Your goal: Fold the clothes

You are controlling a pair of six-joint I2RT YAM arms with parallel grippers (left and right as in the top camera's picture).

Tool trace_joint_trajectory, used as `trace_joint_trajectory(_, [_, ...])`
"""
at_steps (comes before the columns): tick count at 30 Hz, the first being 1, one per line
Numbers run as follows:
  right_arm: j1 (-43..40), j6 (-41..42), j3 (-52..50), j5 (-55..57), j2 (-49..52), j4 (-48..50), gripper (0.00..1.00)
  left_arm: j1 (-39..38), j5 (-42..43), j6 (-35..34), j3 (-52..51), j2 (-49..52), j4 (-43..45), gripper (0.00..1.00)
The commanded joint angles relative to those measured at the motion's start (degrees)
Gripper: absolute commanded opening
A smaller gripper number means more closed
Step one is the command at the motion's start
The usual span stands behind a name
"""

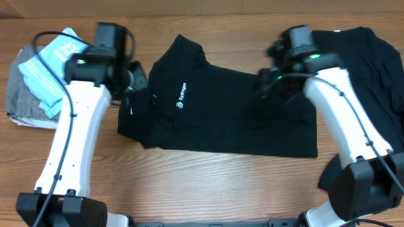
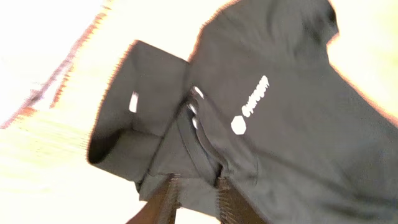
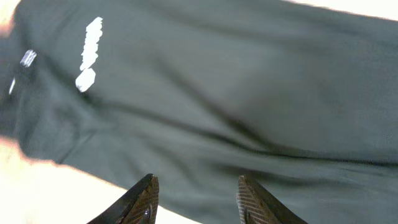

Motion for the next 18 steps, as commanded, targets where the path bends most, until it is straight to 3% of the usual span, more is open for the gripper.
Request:
trace_joint_trajectory(1, [7.41, -1.42, -1.7, -0.55, 0.33, 1.51, 0.45, 5.6, 0.33, -1.66, 1.33, -0.83, -0.7, 0.45])
trace_joint_trajectory(2, [9.55, -1.42, -2.25, -0.55, 0.59, 2.56, 0.46, 7.15, 0.24, -1.6, 1.33, -0.74, -0.76, 0.55])
trace_joint_trajectory(4, [13.46, -1.42, -3.52, -0.48, 1.29, 5.03, 0.46, 10.19, 0.26, -1.57, 1.33, -0.61, -0.96, 1.0])
trace_joint_trajectory(9, [20.94, -1.2, -6.1, 0.52, 4.63, 12.44, 0.48, 15.61, 0.28, -1.57, 1.33, -0.59, -3.74, 1.0])
trace_joint_trajectory(18, [31.04, -1.73, -7.63, 8.44, 9.14, 21.64, 0.52, 16.41, 0.26, -1.57, 1.33, -0.48, -3.93, 1.0])
